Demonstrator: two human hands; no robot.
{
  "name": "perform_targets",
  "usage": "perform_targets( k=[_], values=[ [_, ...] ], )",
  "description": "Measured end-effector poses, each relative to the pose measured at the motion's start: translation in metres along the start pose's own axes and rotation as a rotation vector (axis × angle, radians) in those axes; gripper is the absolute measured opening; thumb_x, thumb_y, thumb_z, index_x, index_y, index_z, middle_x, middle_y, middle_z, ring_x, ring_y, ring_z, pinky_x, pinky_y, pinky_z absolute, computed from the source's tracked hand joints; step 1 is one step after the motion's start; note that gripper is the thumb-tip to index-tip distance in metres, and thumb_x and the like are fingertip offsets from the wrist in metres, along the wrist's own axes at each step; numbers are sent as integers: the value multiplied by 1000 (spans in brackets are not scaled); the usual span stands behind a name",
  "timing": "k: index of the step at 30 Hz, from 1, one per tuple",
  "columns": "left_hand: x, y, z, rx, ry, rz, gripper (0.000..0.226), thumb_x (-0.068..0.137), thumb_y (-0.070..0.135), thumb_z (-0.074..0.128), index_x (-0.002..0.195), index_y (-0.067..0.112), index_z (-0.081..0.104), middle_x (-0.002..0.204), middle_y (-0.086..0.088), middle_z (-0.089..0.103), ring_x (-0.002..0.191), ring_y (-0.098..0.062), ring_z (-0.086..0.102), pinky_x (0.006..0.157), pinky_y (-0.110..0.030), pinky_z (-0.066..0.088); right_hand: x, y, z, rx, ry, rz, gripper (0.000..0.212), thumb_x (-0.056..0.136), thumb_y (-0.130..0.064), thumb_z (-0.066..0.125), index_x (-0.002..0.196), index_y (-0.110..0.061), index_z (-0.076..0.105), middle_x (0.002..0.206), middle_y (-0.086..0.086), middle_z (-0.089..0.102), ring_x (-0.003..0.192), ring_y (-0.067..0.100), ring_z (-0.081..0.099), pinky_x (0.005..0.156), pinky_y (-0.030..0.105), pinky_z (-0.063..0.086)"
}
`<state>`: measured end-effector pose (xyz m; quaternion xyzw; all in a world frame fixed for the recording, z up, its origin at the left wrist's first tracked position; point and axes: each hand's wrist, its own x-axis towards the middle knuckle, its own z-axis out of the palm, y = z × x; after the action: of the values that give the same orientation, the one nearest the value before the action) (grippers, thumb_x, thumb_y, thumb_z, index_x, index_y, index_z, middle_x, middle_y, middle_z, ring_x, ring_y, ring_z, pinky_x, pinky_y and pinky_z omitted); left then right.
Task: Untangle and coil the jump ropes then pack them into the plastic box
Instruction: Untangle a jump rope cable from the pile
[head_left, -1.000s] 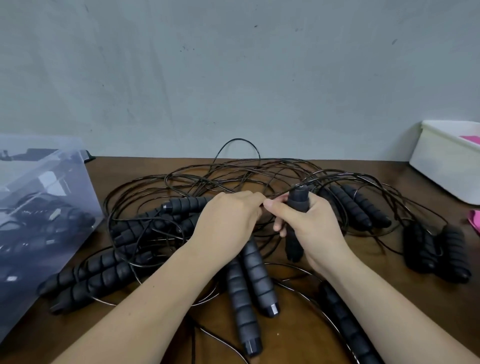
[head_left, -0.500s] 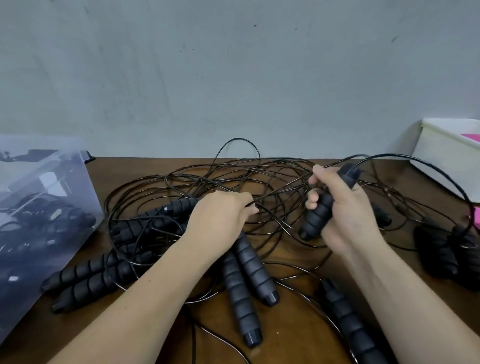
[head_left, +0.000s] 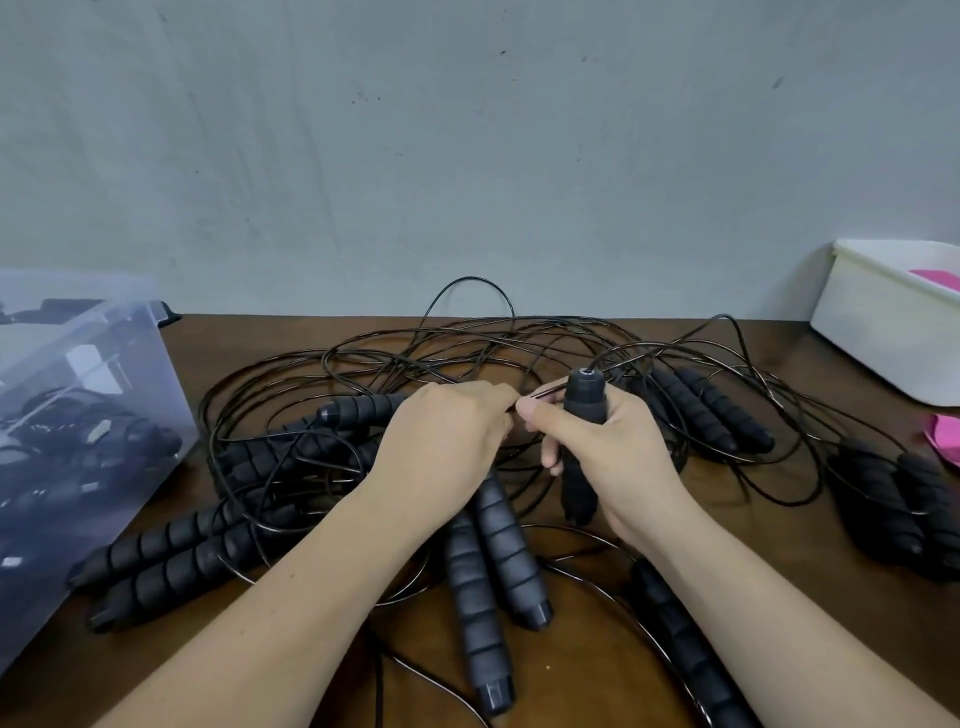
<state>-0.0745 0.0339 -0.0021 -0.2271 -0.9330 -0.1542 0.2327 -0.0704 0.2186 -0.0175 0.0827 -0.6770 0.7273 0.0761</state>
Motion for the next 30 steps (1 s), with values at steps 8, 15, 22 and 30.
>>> perform_targets(
  k=[8, 15, 22, 30],
  values=[
    [1, -5, 2, 1, -63, -102, 20, 99, 48, 61, 106, 31, 70, 94, 8, 72, 95, -22, 67, 79, -42, 55, 8, -19, -16, 283, 126, 3, 11, 93, -7, 76, 88, -5, 67, 75, 10, 64, 57, 18, 49, 55, 28, 42],
    [2, -12, 7, 39, -84, -133, 30, 104, 51, 53, 94, 26, 67, 88, 5, 71, 89, -23, 66, 76, -42, 54, 11, -19, -18, 282, 163, -11, 18, 97, -13, 74, 86, -10, 60, 81, 9, 66, 56, 19, 49, 55, 30, 41],
    [1, 3, 0, 21, 56, 10, 36, 99, 47, 43, 92, 23, 70, 76, 2, 60, 75, -27, 65, 61, -42, 52, 1, -2, -1, 92, -28, 49, 12, 96, -10, 76, 100, 0, 74, 82, 15, 72, 56, 22, 58, 52, 31, 44],
    [1, 4, -2, -24, 7, -35, 31, 102, 45, 47, 96, 23, 67, 84, 2, 65, 88, -27, 65, 71, -44, 53, -1, -3, 0, 37, -25, -10, 14, 95, -9, 77, 95, 4, 72, 77, 15, 72, 57, 21, 56, 54, 32, 46]
  ],
)
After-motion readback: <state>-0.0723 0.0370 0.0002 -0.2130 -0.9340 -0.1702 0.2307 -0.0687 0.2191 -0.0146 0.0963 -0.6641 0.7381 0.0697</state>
